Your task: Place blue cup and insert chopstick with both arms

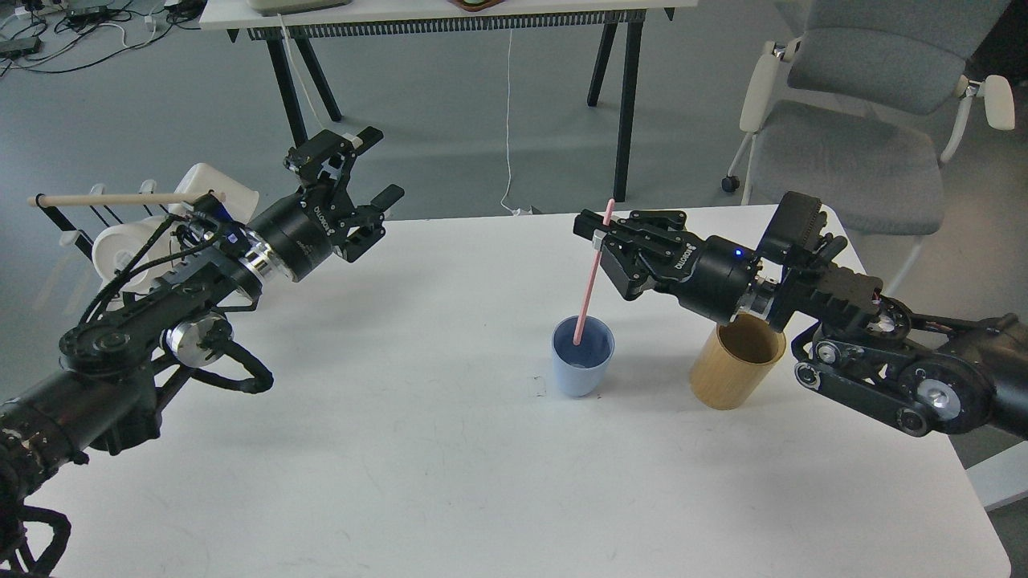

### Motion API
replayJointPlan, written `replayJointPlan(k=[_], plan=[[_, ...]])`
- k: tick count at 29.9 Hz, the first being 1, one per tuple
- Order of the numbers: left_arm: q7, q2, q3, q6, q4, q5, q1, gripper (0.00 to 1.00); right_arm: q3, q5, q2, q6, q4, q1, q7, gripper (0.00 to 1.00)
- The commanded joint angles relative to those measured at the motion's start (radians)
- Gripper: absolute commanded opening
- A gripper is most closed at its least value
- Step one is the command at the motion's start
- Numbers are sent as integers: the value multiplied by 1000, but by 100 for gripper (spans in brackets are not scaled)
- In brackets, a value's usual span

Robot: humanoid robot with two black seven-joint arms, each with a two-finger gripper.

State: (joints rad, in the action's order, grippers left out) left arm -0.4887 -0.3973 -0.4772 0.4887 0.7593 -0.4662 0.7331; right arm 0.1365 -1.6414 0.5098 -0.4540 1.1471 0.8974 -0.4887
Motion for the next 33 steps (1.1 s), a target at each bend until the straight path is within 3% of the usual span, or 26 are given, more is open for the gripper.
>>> replayJointPlan(k=[1,6,8,14,25,28,33], plan=[[0,0,0,0,0,0,-3,86,-1,0,-8,0,-3,0,0,21],[0,-2,0,0,0,0,-3,87,-1,3,-14,3,-1,-2,0,71],[0,0,-1,0,0,0,-3,87,-1,12,-14,3,0,-3,0,85],[0,3,-3,0,0,0,-1,87,29,106,-7,1,29,3,0,94],[0,-8,-3,0,3,1,-1,87,183,706,65,24,57,-21,0,99],[0,-15,-6,0,6,4,-1,87,186,989,108,162,60,-34,0,99],[0,-34,-78,0,9,6,-3,87,235,1311,147,530,49,-69,0,99]])
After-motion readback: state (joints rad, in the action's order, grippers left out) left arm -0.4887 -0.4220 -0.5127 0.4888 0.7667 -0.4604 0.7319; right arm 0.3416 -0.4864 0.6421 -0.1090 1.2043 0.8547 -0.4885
